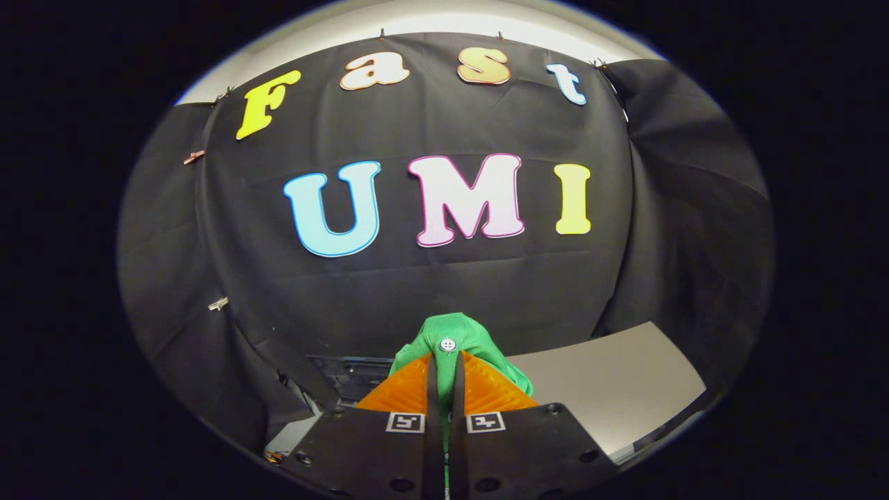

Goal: Put the clothes into the washing machine and then close the washing machine lid.

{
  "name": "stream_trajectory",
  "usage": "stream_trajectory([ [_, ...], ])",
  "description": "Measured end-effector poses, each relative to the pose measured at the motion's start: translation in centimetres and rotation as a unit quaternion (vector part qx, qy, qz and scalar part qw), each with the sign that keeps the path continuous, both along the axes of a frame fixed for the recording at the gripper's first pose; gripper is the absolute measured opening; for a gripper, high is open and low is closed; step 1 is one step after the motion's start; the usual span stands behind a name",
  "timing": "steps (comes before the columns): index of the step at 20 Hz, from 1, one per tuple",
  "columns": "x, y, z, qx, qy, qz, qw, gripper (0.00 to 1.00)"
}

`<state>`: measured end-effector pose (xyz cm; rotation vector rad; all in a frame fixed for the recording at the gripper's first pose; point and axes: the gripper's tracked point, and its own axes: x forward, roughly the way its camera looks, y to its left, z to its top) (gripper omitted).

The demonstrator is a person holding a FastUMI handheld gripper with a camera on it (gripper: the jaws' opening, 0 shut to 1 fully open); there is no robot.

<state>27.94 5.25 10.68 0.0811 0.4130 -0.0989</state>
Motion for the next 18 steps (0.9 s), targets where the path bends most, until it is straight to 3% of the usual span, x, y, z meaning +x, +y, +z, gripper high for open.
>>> stream_trajectory([
  [7, 0.1, 5.8, -4.1, 0.001, 0.012, 0.018, 1.000, 0.07],
  [18, 1.4, 7.6, -15.6, 0.011, 0.038, 0.006, 0.999, 0.07],
])
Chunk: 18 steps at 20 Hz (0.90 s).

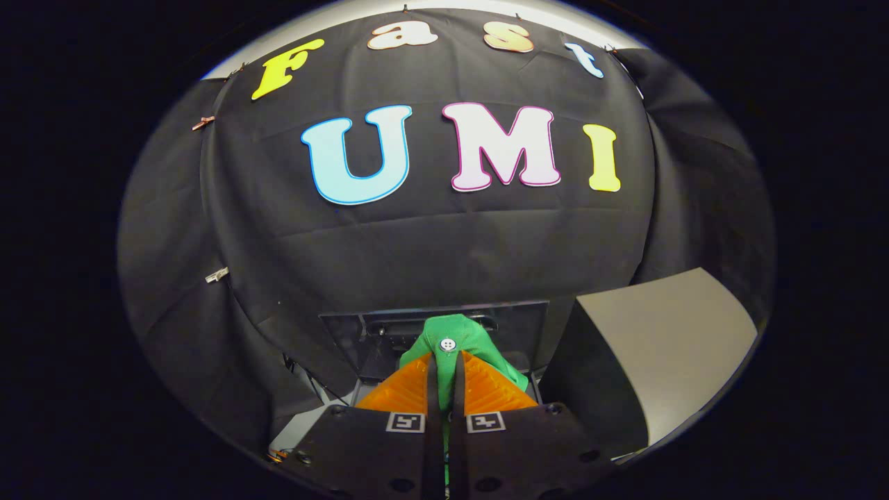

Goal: Put the clothes into the washing machine and then close the washing machine lid.

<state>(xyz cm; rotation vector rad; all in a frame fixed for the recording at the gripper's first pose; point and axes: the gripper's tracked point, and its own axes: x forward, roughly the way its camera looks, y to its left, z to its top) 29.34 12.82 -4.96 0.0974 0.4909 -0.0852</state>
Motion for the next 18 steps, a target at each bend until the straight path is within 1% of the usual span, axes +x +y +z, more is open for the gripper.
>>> stream_trajectory([
  [3, 0.4, 0.1, -4.1, -0.002, 0.005, 0.002, 1.000, 0.07],
  [8, 0.8, -0.1, -11.7, -0.015, 0.034, 0.012, 0.999, 0.07],
  [11, 1.0, -0.5, -15.7, -0.009, 0.038, 0.013, 0.999, 0.07],
  [16, 1.7, -1.5, -19.4, 0.001, 0.030, 0.017, 0.999, 0.07],
  [18, 1.6, -1.6, -20.7, 0.004, 0.041, 0.019, 0.999, 0.07],
])
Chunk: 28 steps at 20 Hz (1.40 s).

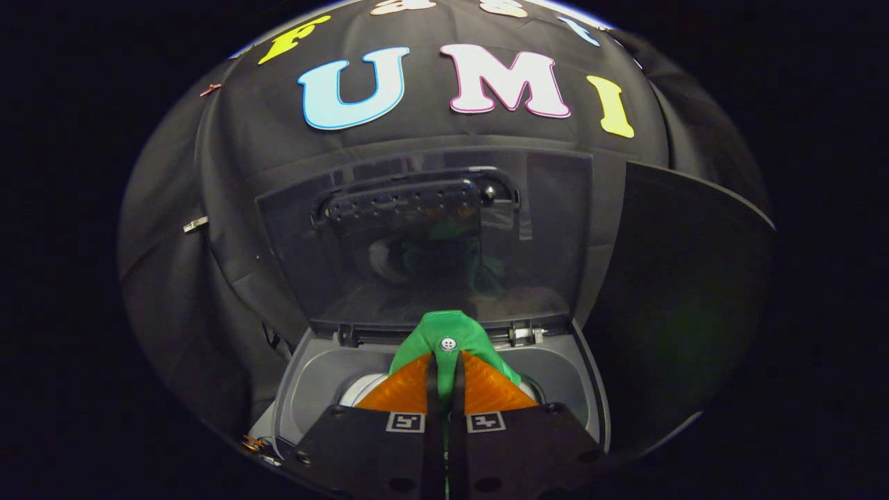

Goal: Put the clothes into the washing machine and then close the washing machine lid.

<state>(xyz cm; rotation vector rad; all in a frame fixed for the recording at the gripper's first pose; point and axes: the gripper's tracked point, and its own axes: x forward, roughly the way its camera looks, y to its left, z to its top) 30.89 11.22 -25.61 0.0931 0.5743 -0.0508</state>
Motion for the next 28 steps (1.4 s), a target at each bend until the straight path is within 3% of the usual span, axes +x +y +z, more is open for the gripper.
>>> stream_trajectory([
  [5, -1.0, 0.5, -2.6, 0.025, 0.034, 0.006, 0.999, 0.10],
  [9, -0.6, 0.8, -1.4, 0.048, 0.011, -0.003, 0.999, 0.99],
  [16, -0.3, -0.1, 2.4, 0.000, -0.016, 0.001, 1.000, 1.00],
  [23, 1.1, -0.8, 11.6, -0.053, -0.080, 0.005, 0.995, 0.99],
  [28, 3.9, -0.6, 17.0, -0.059, -0.117, 0.007, 0.991, 0.99],
])
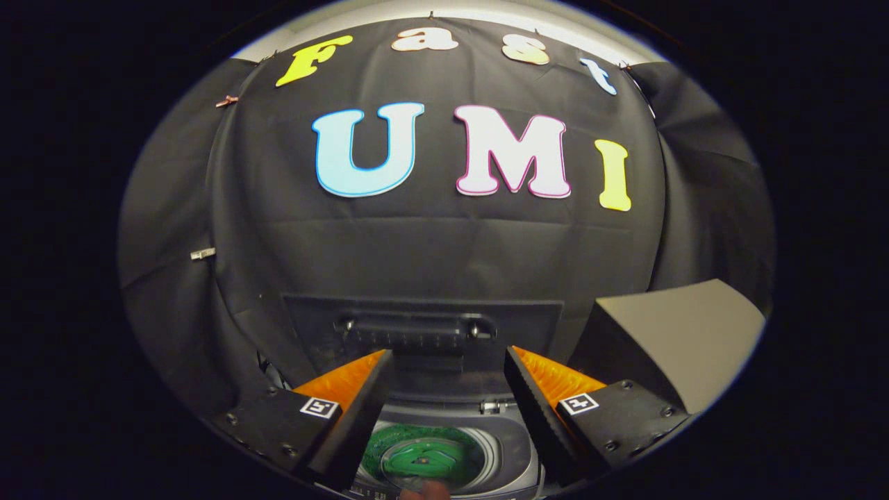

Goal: Put the clothes into the washing machine and then close the washing machine lid.

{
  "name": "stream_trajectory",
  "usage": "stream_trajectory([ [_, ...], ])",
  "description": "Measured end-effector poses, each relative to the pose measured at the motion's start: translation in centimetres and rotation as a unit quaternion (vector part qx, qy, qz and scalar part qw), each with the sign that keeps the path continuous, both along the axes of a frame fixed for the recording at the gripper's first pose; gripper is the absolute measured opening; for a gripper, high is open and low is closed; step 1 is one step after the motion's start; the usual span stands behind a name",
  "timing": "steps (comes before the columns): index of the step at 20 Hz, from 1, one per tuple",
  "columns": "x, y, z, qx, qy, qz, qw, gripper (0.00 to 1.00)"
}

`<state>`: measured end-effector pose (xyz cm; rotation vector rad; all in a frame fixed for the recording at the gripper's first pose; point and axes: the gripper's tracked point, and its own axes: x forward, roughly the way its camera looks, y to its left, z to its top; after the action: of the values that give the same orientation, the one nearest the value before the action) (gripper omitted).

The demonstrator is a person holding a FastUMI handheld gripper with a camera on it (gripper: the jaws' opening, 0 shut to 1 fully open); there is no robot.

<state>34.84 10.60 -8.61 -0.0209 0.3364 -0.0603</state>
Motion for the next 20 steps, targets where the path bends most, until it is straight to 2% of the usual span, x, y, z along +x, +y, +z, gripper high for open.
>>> stream_trajectory([
  [4, 3.8, 0.7, 1.7, -0.013, -0.001, 0.011, 1.000, 0.99],
  [10, 9.2, 1.8, -0.2, -0.016, 0.024, 0.021, 0.999, 1.00],
  [15, 11.5, 1.7, -2.2, -0.006, 0.039, 0.027, 0.999, 1.00],
  [17, 11.5, 1.9, -3.3, 0.039, 0.041, 0.029, 0.998, 1.00],
  [18, 11.6, 2.1, -2.8, 0.057, 0.023, 0.029, 0.998, 1.00],
  [20, 11.5, 1.9, -2.8, 0.047, 0.012, 0.050, 0.998, 0.99],
])
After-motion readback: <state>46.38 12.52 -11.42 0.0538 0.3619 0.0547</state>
